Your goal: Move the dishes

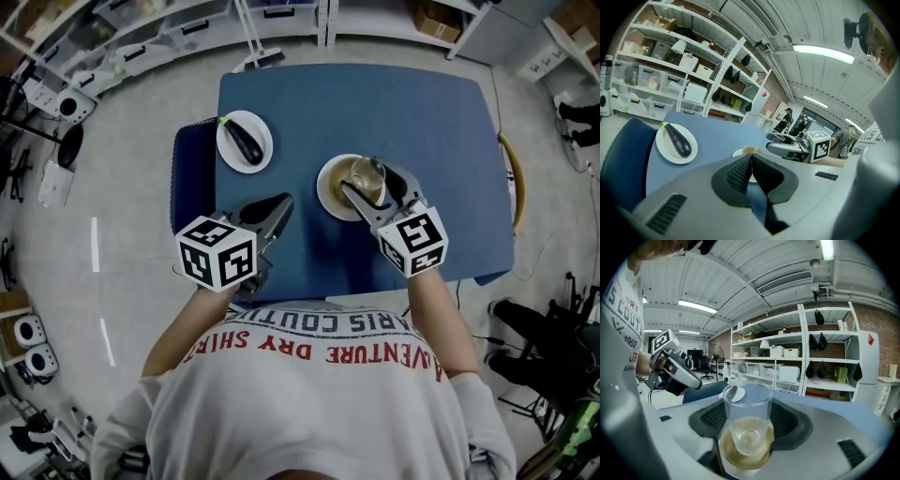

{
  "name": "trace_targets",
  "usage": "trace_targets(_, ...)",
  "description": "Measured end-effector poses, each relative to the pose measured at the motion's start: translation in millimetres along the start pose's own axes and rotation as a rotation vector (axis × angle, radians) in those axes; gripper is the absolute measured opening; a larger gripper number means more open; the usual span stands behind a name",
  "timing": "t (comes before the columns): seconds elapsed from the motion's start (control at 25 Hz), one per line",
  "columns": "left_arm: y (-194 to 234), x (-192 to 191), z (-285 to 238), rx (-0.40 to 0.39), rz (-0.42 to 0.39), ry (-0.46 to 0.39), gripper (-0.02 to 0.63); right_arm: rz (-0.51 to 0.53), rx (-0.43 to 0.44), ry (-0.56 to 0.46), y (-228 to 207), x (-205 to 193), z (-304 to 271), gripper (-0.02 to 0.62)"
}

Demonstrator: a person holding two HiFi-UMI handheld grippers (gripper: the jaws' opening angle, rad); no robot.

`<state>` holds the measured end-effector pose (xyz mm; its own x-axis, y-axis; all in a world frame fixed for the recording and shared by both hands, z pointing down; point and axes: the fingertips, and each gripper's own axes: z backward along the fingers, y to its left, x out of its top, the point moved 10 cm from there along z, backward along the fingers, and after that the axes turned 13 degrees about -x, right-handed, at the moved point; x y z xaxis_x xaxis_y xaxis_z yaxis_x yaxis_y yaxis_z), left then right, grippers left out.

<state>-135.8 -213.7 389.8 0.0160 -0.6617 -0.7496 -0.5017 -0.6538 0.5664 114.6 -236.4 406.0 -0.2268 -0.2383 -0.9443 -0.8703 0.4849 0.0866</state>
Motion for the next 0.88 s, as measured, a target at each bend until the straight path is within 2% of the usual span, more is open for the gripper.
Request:
trace_targets(0.56,-24,16,-9,-0.047,-0.047,-0.011,0.026,-0.014,-0.109,-0.047,-24,30,42,0.285)
trace_targets(0.88,-32,21,-37,-0.098,-0.062,0.029,0.026,-0.038,-0.201,-0.018,-52,18,65,0.285)
